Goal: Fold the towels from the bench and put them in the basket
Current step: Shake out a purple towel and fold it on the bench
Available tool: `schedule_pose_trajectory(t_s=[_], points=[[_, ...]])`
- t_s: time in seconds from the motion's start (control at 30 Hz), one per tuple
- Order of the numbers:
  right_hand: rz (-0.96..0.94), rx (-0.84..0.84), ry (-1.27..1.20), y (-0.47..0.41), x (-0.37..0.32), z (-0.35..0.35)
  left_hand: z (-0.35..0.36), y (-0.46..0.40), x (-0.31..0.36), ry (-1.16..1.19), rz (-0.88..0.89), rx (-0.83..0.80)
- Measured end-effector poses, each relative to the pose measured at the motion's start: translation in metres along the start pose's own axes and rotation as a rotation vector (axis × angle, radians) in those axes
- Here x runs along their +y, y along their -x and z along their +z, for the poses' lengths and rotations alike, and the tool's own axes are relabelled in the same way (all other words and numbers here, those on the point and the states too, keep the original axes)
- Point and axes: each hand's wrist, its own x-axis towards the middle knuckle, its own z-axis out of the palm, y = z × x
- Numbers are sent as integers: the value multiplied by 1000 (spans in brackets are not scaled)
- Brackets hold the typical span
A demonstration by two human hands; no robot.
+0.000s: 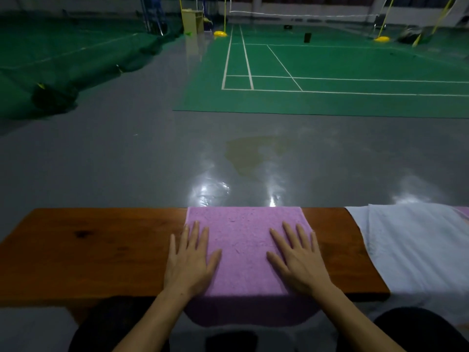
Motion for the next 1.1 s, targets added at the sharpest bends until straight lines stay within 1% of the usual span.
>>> schedule_pose_trajectory(t_s=[0.1, 0.17, 0.23, 0.3, 0.33, 0.4, 0.5, 0.63, 0.67, 0.77, 0.83, 0.9, 0.93, 1.0, 1.07, 1.1], points=[[36, 5, 12, 3, 8, -9, -4, -6, -11, -1, -2, 61], [97, 88, -8, 8, 16, -18, -7, -3, -11, 38, -54, 194], [212, 180, -51, 11, 29, -23, -9, -1, -12, 61, -127, 340], [315, 242, -72, 13, 44, -22, -14, 0, -13, 67, -231, 375], [338, 259, -86, 14, 49, -21, -16, 1, -14, 83, -282, 356], [363, 238, -169, 14, 53, -20, -16, -1, -17, 147, -335, 320], [403, 184, -317, 14, 44, -28, -15, -2, -20, 314, -348, 280], [396, 178, -367, 9, 34, -34, -22, 1, -15, 452, -338, 217], [396, 163, -413, 7, 32, -36, -25, 1, -15, 556, -335, 218], [367, 156, -674, 6, 28, -47, -35, 0, -22, 1080, -345, 266], [365, 211, -880, 6, 26, -54, -39, 0, -28, 1265, -355, 263], [366, 222, -1079, 5, 26, -56, -40, 2, -28, 1369, -366, 189], [351, 191, -1163, 5, 27, -55, -39, 2, -29, 1403, -369, 152], [310, 129, -1272, 4, 29, -52, -38, 3, -31, 1459, -368, 45], [275, 87, -1380, 5, 32, -51, -41, 4, -35, 1549, -345, -92], [274, 72, -1451, 6, 33, -52, -44, 5, -35, 1569, -323, -134]])
